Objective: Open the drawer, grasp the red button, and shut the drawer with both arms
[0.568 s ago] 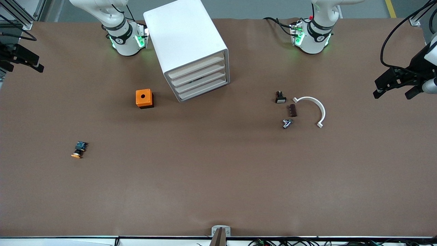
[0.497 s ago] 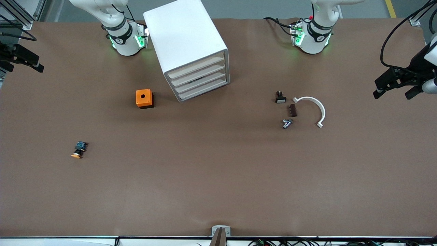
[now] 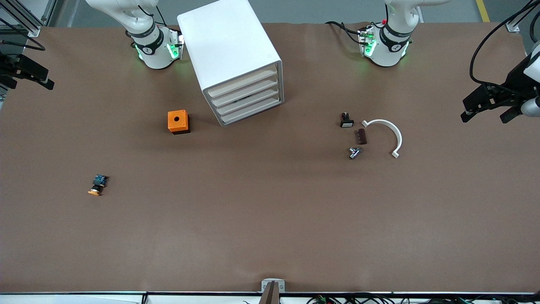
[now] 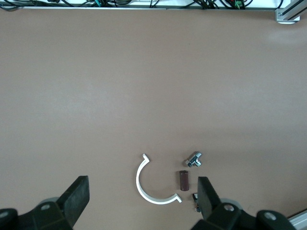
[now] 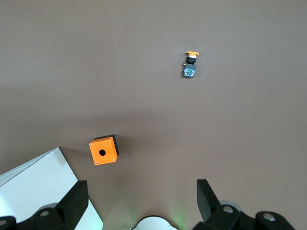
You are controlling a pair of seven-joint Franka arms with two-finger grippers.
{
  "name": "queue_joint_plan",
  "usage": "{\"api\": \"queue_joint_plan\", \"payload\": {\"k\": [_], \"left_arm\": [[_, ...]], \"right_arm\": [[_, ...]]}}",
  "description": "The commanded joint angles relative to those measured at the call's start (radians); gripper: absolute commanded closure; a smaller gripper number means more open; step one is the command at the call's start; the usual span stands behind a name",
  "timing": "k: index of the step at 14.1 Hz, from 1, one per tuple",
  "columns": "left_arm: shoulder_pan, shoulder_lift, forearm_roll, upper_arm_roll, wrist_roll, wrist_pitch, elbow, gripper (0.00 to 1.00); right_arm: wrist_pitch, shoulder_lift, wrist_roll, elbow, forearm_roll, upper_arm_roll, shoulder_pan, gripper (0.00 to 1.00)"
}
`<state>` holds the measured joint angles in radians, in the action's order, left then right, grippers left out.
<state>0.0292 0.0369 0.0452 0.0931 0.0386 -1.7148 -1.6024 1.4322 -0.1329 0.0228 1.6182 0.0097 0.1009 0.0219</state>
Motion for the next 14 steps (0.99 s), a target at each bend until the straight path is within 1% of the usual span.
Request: {"api": "queue_joint_plan", "payload": {"k": [1,3,4,7,9,10,14], "left_arm": [[0.003,-0.029,-0.016,0.002,0.009,0.049,0.016,0.01],[0.005,-0.052,0.002,0.002,0.009,0.145,0.021,0.01],[-0.002,-0.067,0.002,0.004,0.013,0.171,0.016,0.01],[-0.015,-0.123,0.007,0.016,0.02,0.181,0.016,0.01],[-0.058,-0.187,0.007,0.037,0.113,0.231,0.016,0.01],[-0.087,-0.21,0.007,0.046,0.154,0.237,0.018,0.01],[-0.198,-0.324,0.007,0.048,0.312,0.233,0.025,0.01]], "right_arm": [[0.016,-0.028,-0.006,0.023,-0.017,0.0,0.009,0.0],[0.025,-0.028,-0.004,0.023,-0.017,0.0,0.009,0.0],[0.025,-0.028,-0.003,0.023,-0.017,0.0,0.009,0.0],[0.028,-0.028,-0.001,0.023,-0.017,0.0,0.009,0.0],[0.027,-0.028,-0.001,0.023,-0.017,0.0,0.01,0.0],[0.028,-0.028,-0.001,0.023,-0.017,0.0,0.01,0.0],[0.027,-0.028,-0.001,0.023,-0.017,0.0,0.012,0.0]]}}
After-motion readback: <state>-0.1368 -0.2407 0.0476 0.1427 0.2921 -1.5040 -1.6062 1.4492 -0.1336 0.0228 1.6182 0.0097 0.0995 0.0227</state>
